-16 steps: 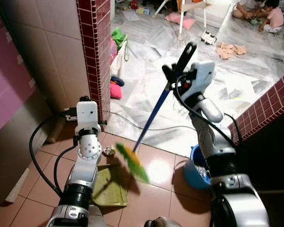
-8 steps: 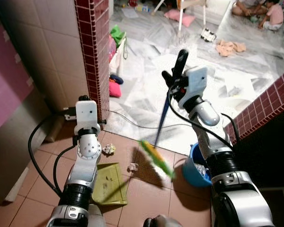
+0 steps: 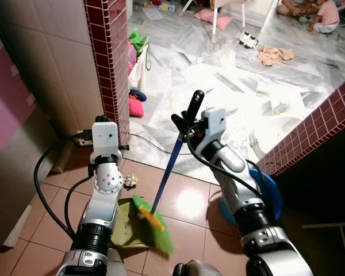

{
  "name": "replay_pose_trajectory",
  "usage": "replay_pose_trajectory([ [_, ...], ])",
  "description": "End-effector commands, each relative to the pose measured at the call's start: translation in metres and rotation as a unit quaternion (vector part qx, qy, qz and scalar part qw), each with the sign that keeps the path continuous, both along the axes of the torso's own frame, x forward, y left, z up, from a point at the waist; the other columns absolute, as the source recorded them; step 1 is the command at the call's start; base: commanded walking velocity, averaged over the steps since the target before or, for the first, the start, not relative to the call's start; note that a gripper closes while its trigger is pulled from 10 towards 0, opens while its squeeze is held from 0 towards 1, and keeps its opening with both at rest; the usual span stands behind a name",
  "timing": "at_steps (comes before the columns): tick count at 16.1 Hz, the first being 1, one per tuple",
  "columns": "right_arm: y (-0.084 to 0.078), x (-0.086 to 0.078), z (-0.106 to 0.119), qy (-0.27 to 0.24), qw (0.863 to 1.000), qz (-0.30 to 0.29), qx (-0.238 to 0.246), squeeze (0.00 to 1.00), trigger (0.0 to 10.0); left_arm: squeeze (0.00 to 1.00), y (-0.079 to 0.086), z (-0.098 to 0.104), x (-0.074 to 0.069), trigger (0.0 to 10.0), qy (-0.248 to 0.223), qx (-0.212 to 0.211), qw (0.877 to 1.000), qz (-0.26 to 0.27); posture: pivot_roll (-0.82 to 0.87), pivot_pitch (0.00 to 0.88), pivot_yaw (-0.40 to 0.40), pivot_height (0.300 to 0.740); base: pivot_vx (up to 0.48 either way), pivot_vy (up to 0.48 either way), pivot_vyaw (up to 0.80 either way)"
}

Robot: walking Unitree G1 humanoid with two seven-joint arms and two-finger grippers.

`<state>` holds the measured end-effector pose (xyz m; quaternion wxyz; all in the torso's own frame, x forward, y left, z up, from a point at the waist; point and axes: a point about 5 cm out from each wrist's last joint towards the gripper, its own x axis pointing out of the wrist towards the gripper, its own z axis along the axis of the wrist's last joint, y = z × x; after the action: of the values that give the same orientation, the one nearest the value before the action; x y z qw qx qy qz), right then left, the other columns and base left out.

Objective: Sweep floor

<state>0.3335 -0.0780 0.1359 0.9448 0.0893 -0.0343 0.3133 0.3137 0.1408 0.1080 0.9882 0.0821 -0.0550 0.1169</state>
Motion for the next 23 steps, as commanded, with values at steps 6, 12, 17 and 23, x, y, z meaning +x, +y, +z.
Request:
replay_pose_trajectory([
  [6,-0.017,0.005,0.046,0.003,0.994,0.065,0.087,0.0,10.0,0.0,-0.005,-0.001,0.006,10.0,0.003,-0.021,1.0,-0.002,-0.05,0.097,-0.136,0.74,0.0,0.0,0.0],
  [12,-0.038,0.015,0.081,-0.051,0.996,0.053,0.05,0.0,10.0,0.0,-0.006,0.002,0.017,10.0,-0.005,-0.102,0.994,-0.023,-0.09,0.087,-0.137,0.74,0.0,0.0,0.0],
  [17,-0.058,0.025,0.113,-0.121,0.992,-0.012,0.016,0.0,10.0,0.0,-0.008,0.0,0.021,10.0,0.0,-0.126,0.992,-0.031,-0.12,0.085,-0.132,0.74,0.0,0.0,0.0],
  [23,-0.068,0.03,0.123,-0.155,0.987,-0.047,-0.014,0.0,10.0,0.0,-0.014,-0.003,0.023,10.0,0.002,-0.138,0.989,-0.049,-0.12,0.083,-0.131,0.74,0.0,0.0,0.0],
])
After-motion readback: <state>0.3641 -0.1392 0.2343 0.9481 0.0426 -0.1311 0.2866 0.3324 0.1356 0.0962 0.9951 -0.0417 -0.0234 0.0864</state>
